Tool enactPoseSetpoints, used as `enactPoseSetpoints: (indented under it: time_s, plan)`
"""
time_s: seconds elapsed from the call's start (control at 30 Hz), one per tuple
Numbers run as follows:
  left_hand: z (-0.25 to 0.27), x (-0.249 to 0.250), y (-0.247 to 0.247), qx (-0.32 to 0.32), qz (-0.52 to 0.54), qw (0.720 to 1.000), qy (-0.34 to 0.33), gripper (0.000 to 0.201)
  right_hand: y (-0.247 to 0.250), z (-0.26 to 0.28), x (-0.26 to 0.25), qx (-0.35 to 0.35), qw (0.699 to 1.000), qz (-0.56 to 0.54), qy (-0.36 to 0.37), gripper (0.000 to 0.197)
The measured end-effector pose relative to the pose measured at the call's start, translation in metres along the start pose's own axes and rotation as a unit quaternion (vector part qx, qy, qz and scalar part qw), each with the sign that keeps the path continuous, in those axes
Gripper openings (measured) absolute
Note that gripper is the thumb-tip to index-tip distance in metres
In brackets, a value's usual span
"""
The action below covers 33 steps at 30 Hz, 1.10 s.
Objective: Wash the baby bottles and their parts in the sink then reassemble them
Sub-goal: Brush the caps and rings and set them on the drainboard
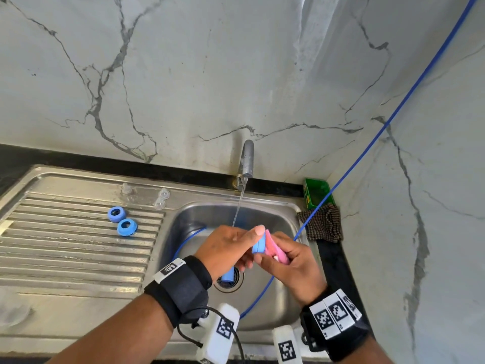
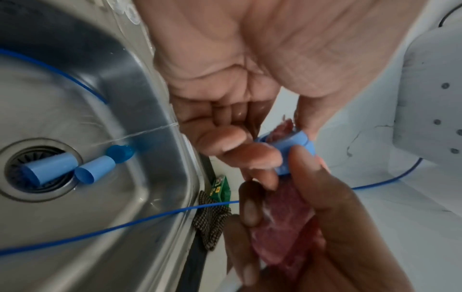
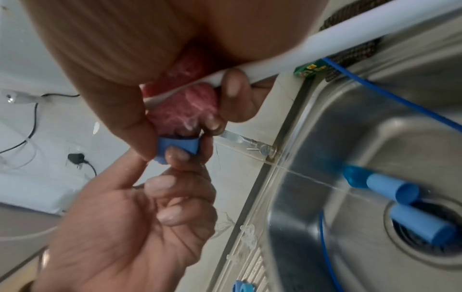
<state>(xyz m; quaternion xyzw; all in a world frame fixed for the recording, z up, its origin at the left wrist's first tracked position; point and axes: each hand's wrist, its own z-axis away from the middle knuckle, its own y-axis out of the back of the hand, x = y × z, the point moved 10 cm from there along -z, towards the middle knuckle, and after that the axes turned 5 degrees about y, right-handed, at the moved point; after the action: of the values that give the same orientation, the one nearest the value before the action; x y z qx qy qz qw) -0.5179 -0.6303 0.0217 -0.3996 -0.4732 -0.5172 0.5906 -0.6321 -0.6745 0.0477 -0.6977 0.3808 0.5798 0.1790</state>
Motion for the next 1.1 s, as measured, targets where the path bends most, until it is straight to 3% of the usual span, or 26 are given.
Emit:
enactPoseSetpoints:
  time_s: [0.1,0.17,0.27,0.33,0.4,0.47,0.6,0.7,0.8,0.9,1.0,1.1]
  plan:
    - [-0.006,-0.018,-0.003,-0.017,-0.009,0.997,0.076,0.072,-0.006,0.005,0.013,0.014,0.996,-0.075,-0.055,0.010]
    - [-0.011,-0.023,0.004,0.003,-0.038,0.998,0.059,0.076,-0.007,0.008,0.032,0.038,0.986,-0.099,-0.129,0.017]
    - [-0.010,-0.004,0.018,0.058,-0.143,0.983,-0.094,0.049,-0.003,0.004,0.049,0.067,0.973,-0.107,-0.194,0.034]
    - [-0.003,0.006,0.010,0.025,-0.157,0.972,-0.176,0.042,0.001,-0.002,0.053,0.070,0.969,-0.111,-0.208,0.042]
    - [-0.002,0.002,0.003,-0.013,-0.145,0.974,-0.176,0.054,0.003,-0.007,0.054,0.059,0.969,-0.115,-0.210,0.039]
    - [-0.006,-0.003,0.005,0.001,-0.159,0.973,-0.166,0.060,0.002,-0.012,0.056,0.043,0.971,-0.113,-0.205,0.041]
    - [-0.015,-0.005,0.025,0.070,-0.167,0.970,-0.161,0.052,-0.009,-0.023,0.041,0.016,0.980,-0.105,-0.167,0.057]
    - [-0.018,-0.006,0.029,0.056,-0.120,0.981,-0.140,0.040,-0.010,-0.033,0.025,-0.003,0.992,-0.060,-0.113,0.069]
    - [-0.016,-0.003,0.033,0.059,-0.048,0.992,-0.106,0.043,-0.017,-0.042,0.004,-0.056,0.998,-0.022,-0.013,0.039]
    - [-0.015,-0.005,0.034,0.067,-0.019,0.996,-0.061,0.056,-0.030,-0.042,-0.013,-0.115,0.987,0.085,0.069,0.010]
    - [-0.017,-0.015,0.028,0.024,-0.043,0.999,-0.018,0.063,-0.023,-0.042,0.004,-0.065,0.984,0.157,0.046,0.007]
    - [-0.021,-0.019,0.035,0.029,-0.031,0.998,-0.037,0.060,-0.009,-0.040,0.034,0.007,0.996,0.062,-0.061,0.022]
